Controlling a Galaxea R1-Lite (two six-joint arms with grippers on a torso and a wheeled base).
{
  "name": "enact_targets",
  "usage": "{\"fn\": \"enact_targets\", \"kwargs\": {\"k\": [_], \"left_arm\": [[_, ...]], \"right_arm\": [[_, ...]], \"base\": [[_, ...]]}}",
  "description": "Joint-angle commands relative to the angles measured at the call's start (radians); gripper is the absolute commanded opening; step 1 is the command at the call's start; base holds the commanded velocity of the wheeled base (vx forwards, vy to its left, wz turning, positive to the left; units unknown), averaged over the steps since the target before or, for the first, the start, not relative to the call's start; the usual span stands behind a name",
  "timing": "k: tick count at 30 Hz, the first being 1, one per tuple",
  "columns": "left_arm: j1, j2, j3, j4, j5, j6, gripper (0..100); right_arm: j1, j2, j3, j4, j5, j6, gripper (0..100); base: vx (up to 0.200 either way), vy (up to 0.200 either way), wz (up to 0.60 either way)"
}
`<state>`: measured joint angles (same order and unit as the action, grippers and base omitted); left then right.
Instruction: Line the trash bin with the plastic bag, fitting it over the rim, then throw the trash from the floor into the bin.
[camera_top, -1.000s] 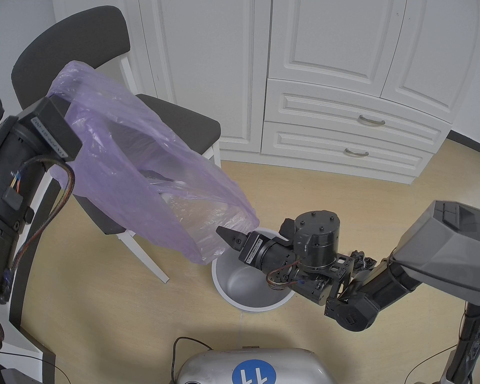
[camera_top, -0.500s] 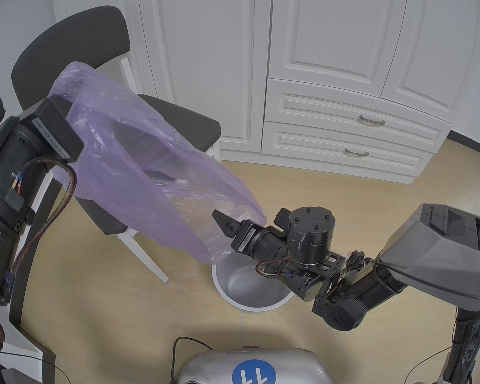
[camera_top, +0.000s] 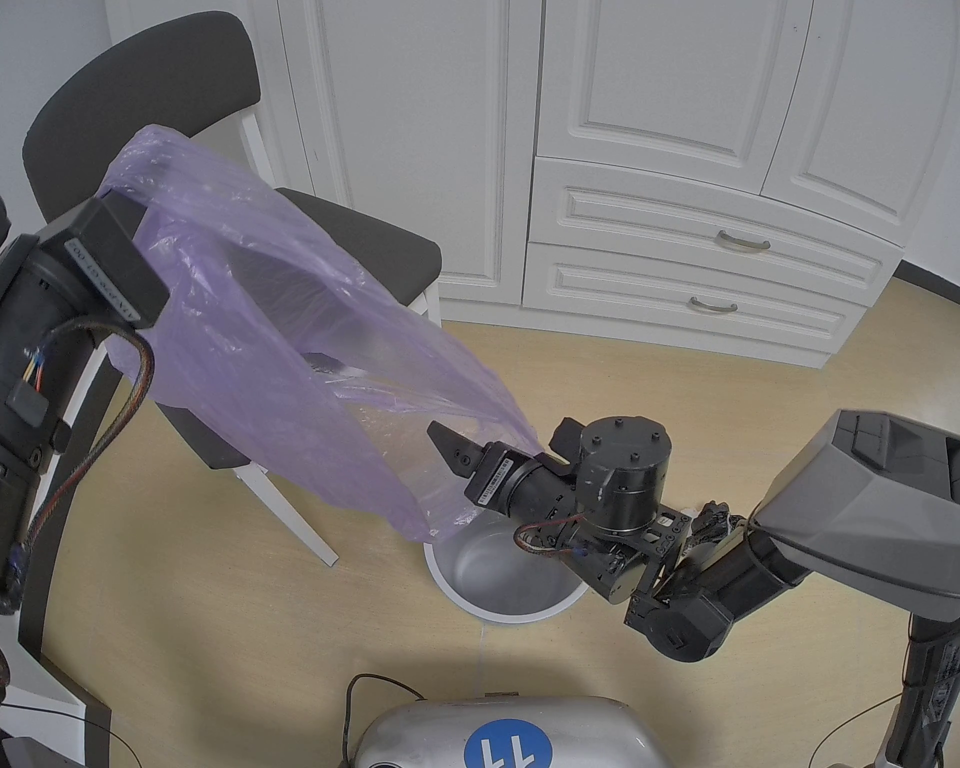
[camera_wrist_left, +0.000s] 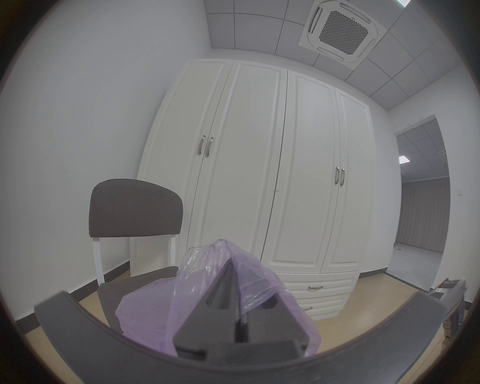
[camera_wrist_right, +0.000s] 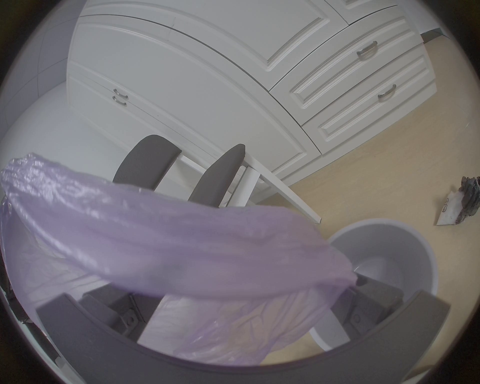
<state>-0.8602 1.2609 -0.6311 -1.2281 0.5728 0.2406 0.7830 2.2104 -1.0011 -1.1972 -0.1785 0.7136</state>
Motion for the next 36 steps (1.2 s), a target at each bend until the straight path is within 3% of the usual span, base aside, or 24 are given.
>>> {"fn": "enact_targets", "kwargs": {"k": [1,6,7,18,25,28,36], "left_arm": [[0.0,-0.001,-0.001,0.004,0.001,0.0,0],[0.0,-0.005,-0.001,0.004,0.001,0.0,0],[0.001,-0.003,-0.001,0.006,0.001,0.0,0],[0.01,0.003,-0.002,0.012,0.024,0.0,0],[0.01,0.009,0.007,0.016,0.029,0.0,0],[0.01,0.015,0.022,0.029,0.029,0.0,0],[0.01,0.107,0.028,0.119,0.027,-0.081,0]], "right_arm": [[-0.001,-0.032,0.019,-0.005,-0.001,-0.013,100],[-0.001,-0.041,0.059,-0.07,0.002,-0.045,100],[-0.001,-0.041,0.068,-0.09,0.004,-0.057,0],[-0.005,-0.058,0.131,-0.128,0.014,-0.148,0],[-0.044,-0.126,0.202,-0.104,0.014,-0.345,0],[-0.06,-0.225,0.243,-0.028,0.016,-0.422,0],[-0.071,-0.541,0.248,0.337,0.016,-0.441,0]], "base": [[0.0,0.0,0.0],[0.0,0.0,0.0],[0.0,0.0,0.0],[0.0,0.0,0.0],[0.0,0.0,0.0],[0.0,0.0,0.0],[0.0,0.0,0.0]]}}
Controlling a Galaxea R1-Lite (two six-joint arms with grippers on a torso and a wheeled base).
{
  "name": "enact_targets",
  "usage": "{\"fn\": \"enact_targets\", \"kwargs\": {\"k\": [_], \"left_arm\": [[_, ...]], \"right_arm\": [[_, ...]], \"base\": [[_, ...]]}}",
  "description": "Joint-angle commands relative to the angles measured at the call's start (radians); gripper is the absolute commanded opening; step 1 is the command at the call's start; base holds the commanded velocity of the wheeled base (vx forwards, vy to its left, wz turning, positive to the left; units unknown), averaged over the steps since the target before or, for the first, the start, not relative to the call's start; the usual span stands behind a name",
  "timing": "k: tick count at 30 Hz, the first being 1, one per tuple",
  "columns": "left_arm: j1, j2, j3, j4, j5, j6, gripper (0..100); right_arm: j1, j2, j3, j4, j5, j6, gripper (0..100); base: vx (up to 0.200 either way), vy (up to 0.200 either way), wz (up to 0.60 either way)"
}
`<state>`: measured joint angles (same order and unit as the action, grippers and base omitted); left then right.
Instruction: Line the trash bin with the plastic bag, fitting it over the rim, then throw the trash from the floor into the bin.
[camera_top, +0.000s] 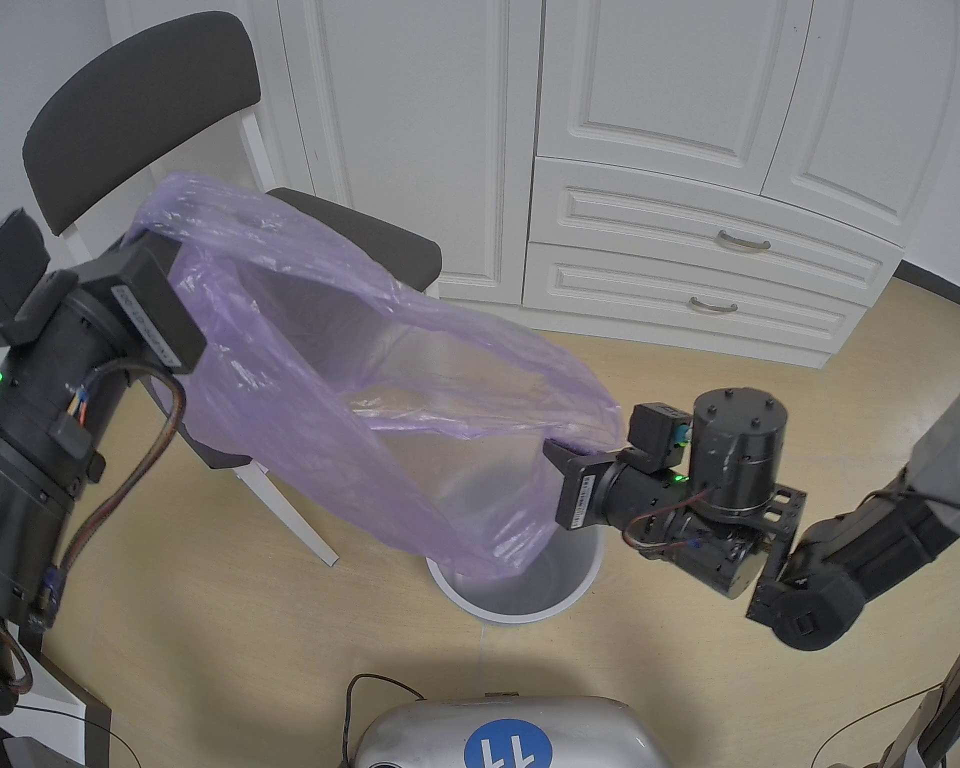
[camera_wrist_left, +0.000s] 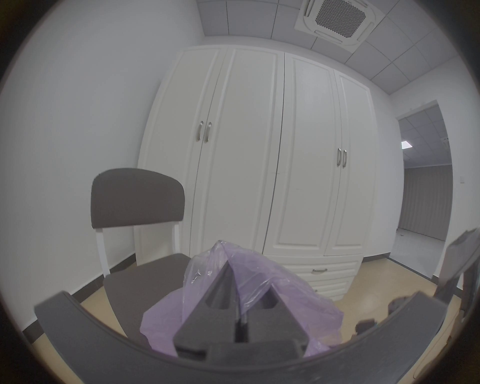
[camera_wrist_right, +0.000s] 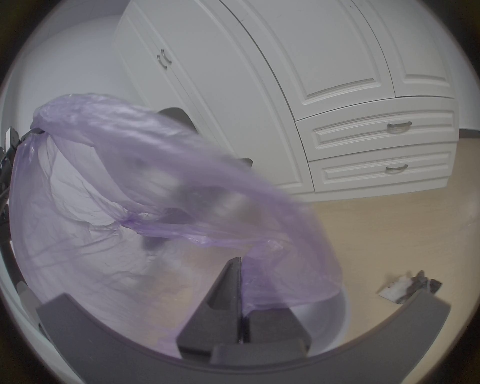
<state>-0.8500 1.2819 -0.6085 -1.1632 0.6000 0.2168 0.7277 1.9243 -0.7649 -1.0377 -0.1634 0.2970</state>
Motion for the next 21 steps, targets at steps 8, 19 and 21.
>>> {"fn": "enact_targets", "kwargs": {"k": [8,19,21], "left_arm": [[0.046,0.324,-0.143,0.306,-0.046,-0.116,0],[0.066,0.409,-0.162,0.41,-0.164,-0.251,0],[0.098,0.409,-0.16,0.408,-0.193,-0.252,0]], "right_arm": [[-0.074,-0.49,-0.042,0.547,-0.001,-0.064,0],[-0.16,-0.525,0.003,0.582,-0.021,-0.207,0],[-0.159,-0.533,0.015,0.591,-0.044,-0.231,0]], "base": [[0.0,0.0,0.0],[0.0,0.0,0.0],[0.0,0.0,0.0]]}}
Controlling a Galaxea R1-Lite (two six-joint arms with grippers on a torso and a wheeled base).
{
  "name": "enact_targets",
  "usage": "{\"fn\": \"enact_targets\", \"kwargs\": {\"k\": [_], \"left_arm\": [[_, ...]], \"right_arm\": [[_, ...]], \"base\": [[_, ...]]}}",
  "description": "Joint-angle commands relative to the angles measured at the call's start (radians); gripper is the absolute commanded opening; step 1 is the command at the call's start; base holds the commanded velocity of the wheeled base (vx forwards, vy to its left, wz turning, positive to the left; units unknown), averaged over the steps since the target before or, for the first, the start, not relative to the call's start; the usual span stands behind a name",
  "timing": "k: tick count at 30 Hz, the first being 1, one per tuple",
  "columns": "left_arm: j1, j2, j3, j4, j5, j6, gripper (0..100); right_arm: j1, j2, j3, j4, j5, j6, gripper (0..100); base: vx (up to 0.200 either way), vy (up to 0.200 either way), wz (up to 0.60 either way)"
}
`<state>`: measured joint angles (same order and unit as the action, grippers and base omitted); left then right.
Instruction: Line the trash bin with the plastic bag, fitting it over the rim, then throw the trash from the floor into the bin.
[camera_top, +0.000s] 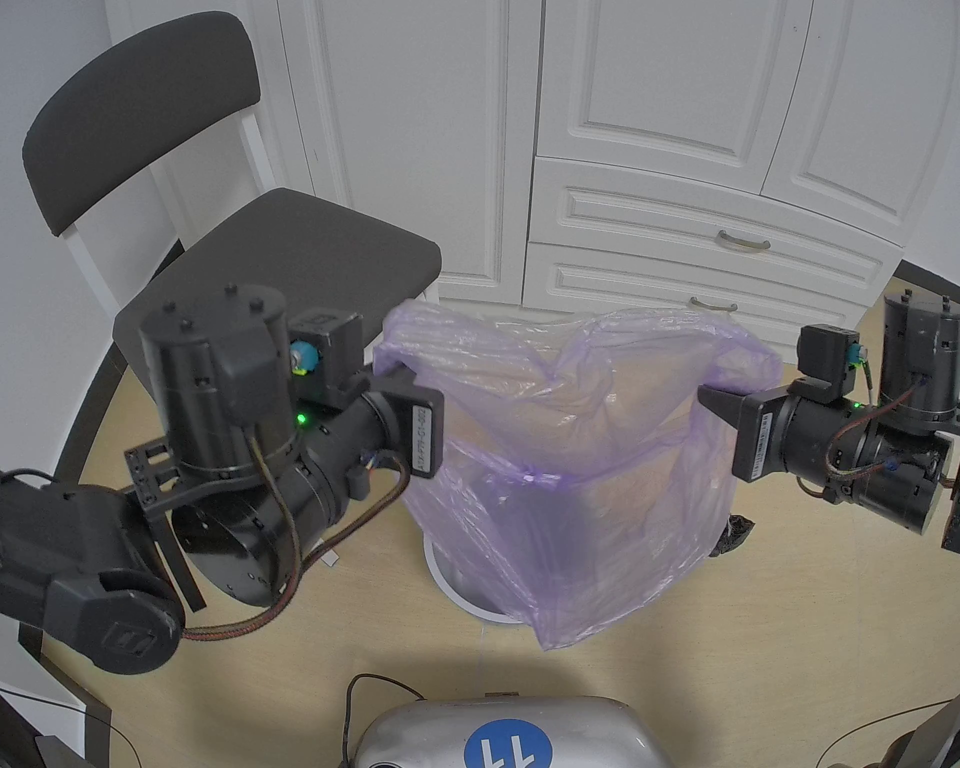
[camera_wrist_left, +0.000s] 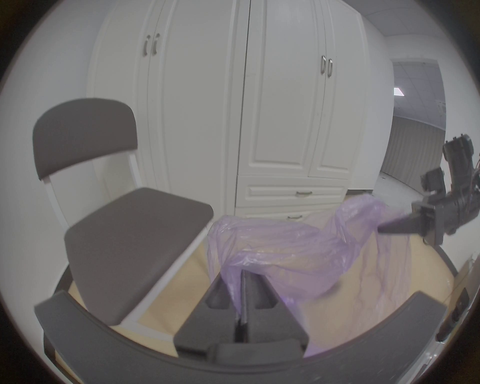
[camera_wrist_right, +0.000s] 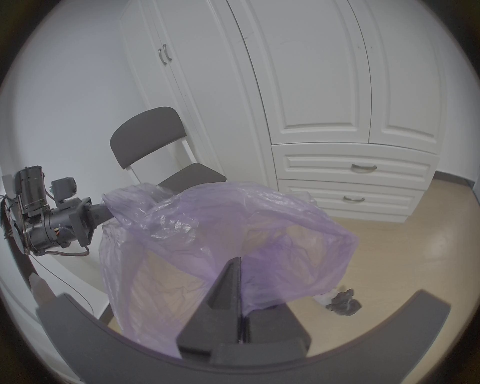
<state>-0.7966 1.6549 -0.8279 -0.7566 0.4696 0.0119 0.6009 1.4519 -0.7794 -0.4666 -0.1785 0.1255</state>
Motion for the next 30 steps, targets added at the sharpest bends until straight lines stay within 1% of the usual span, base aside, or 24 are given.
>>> {"fn": "enact_targets", "kwargs": {"k": [1,2,3,7,11,12,14,17,18,19,21,25,26,30], "left_arm": [[0.045,0.036,0.059,0.002,-0.063,-0.047,0],[0.045,0.036,0.059,0.002,-0.063,-0.047,0],[0.076,0.032,0.059,0.005,-0.071,-0.046,0],[0.132,0.026,0.085,-0.006,-0.098,-0.046,0],[0.146,0.019,0.104,-0.012,-0.098,-0.05,0],[0.146,0.019,0.104,-0.012,-0.098,-0.05,0],[0.162,0.006,0.112,-0.015,-0.098,-0.046,0],[0.188,0.006,0.112,-0.015,-0.098,-0.043,0],[0.188,0.006,0.112,-0.015,-0.098,-0.043,0],[0.2,0.006,0.112,-0.017,-0.101,-0.043,0],[0.206,0.008,0.11,-0.02,-0.103,-0.043,0],[0.22,0.006,0.112,-0.04,-0.104,-0.041,0],[0.234,0.006,0.116,-0.063,-0.114,-0.041,0],[0.246,-0.007,0.138,-0.09,-0.157,-0.036,0]], "right_arm": [[-0.032,-0.061,0.029,0.02,-0.029,-0.06,0],[-0.032,-0.061,0.029,0.02,-0.029,-0.06,0],[-0.032,-0.059,0.058,0.023,-0.078,-0.116,0],[-0.032,-0.059,0.121,0.017,-0.141,-0.222,0],[-0.033,-0.071,0.173,0.017,-0.19,-0.31,0],[-0.033,-0.071,0.173,0.017,-0.19,-0.31,0],[-0.038,-0.081,0.21,0.009,-0.245,-0.377,0],[-0.039,-0.081,0.227,0.009,-0.291,-0.409,0],[-0.039,-0.081,0.227,0.009,-0.291,-0.409,0],[-0.039,-0.081,0.23,0.009,-0.312,-0.412,0],[-0.044,-0.076,0.23,0.009,-0.326,-0.414,0],[-0.075,-0.064,0.233,0.011,-0.329,-0.426,0],[-0.099,-0.056,0.241,0.009,-0.326,-0.452,0],[-0.125,-0.039,0.244,0.009,-0.317,-0.463,0]], "base": [[0.0,0.0,0.0],[0.0,0.0,0.0],[0.0,0.0,0.0],[0.0,0.0,0.0],[0.0,0.0,0.0],[0.0,0.0,0.0],[0.0,0.0,0.0],[0.0,0.0,0.0],[0.0,0.0,0.0],[0.0,0.0,0.0],[0.0,0.0,0.0],[0.0,0.0,0.0],[0.0,0.0,0.0],[0.0,0.0,0.0]]}}
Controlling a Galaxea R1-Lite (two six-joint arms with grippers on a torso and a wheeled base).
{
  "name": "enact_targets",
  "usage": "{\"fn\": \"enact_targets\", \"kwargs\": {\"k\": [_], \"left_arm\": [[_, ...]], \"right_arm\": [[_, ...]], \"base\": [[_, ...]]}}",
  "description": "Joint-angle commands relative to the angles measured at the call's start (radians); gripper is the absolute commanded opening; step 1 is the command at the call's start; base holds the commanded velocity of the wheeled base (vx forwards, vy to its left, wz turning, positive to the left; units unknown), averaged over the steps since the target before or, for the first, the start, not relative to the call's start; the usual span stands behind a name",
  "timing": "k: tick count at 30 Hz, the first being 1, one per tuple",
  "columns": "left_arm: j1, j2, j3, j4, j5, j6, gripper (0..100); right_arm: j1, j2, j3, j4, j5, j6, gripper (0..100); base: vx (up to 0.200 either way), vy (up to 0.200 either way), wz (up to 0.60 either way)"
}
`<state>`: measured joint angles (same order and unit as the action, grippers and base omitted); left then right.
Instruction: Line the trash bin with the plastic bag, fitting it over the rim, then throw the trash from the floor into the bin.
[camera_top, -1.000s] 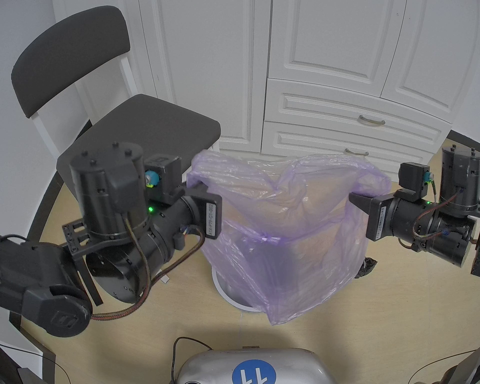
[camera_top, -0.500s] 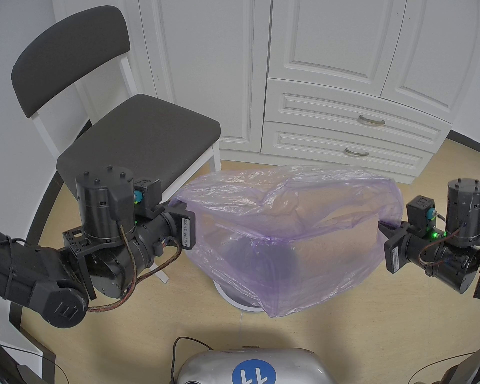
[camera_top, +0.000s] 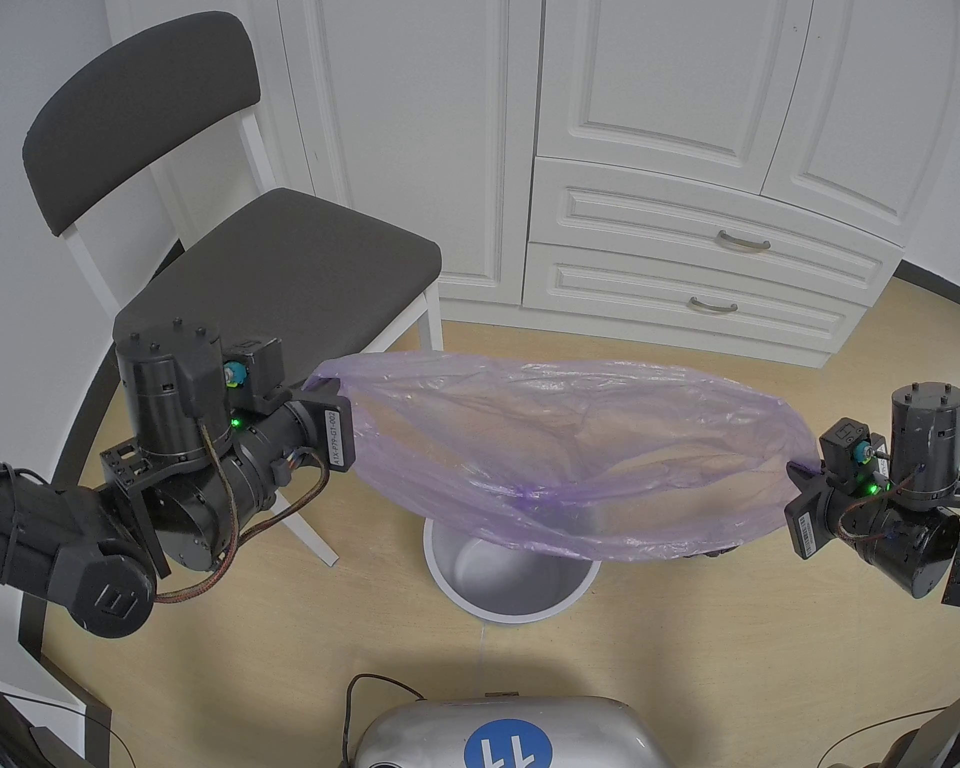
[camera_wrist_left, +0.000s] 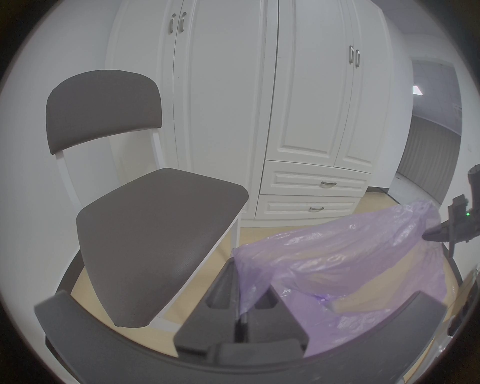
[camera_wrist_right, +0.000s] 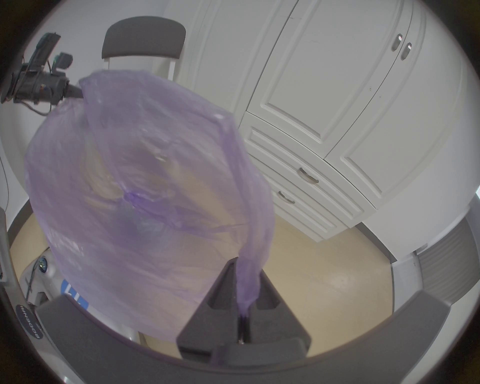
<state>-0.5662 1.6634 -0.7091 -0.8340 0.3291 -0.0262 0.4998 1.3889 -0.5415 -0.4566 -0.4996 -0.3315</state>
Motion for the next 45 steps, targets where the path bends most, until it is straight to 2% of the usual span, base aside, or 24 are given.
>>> {"fn": "enact_targets", "kwargs": {"k": [1,6,9,13,23,29,32,35,40,45], "left_arm": [[0.017,-0.028,0.027,-0.013,-0.033,0.002,0],[0.025,-0.06,0.05,-0.01,-0.073,0.009,0],[0.066,-0.07,0.08,-0.013,-0.102,0.068,0],[0.091,-0.07,0.089,-0.013,-0.144,0.083,0],[0.115,-0.068,0.089,-0.01,-0.147,0.088,0],[0.14,-0.076,0.1,-0.014,-0.147,0.138,0],[0.134,-0.079,0.103,-0.014,-0.148,0.138,0],[0.089,-0.068,0.096,-0.025,-0.144,0.137,0],[0.037,-0.057,0.108,-0.08,-0.14,0.137,0],[-0.035,-0.053,0.123,-0.112,-0.136,0.137,0]], "right_arm": [[-0.027,0.025,0.006,-0.001,0.006,-0.008,0],[-0.043,0.022,0.023,-0.001,0.006,-0.031,0],[-0.052,0.009,0.049,-0.002,0.006,-0.083,0],[-0.053,0.005,0.061,-0.001,0.006,-0.093,0],[-0.075,-0.008,0.083,-0.001,0.006,-0.141,0],[-0.073,-0.022,0.087,-0.001,0.004,-0.144,0],[-0.073,-0.024,0.087,-0.002,0.004,-0.144,0],[-0.063,-0.022,0.083,-0.02,0.007,-0.138,0],[-0.055,-0.018,0.103,-0.146,0.007,-0.139,0],[-0.014,-0.014,0.143,-0.271,0.01,-0.144,0]], "base": [[0.0,0.0,0.0],[0.0,0.0,0.0],[0.0,0.0,0.0],[0.0,0.0,0.0],[0.0,0.0,0.0],[0.0,0.0,0.0],[0.0,0.0,0.0],[0.0,0.0,0.0],[0.0,0.0,0.0],[0.0,0.0,0.0]]}}
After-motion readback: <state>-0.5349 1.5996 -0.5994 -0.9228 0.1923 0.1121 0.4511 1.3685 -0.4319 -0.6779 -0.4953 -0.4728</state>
